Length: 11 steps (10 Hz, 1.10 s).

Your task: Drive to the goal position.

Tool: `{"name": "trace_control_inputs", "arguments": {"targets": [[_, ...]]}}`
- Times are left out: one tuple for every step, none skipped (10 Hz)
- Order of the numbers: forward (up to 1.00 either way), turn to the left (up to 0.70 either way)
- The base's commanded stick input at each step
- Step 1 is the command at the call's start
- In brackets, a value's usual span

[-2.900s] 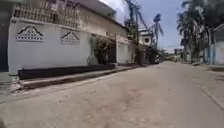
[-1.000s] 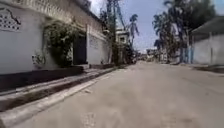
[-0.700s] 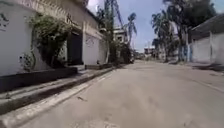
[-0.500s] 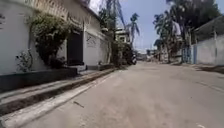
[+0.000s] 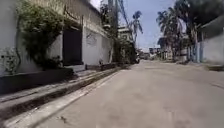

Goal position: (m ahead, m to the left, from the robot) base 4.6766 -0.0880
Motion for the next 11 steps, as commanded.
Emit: {"name": "trace_control_inputs", "arguments": {"targets": [[1.0,-0.08],[1.0,-0.06],[1.0,-0.21],[1.0,-0.39],[1.0,-0.4],[1.0,-0.4],[1.0,-0.36],[1.0,-0.32],[1.0,-0.21],[1.0,0.0],[1.0,0.0]]}}
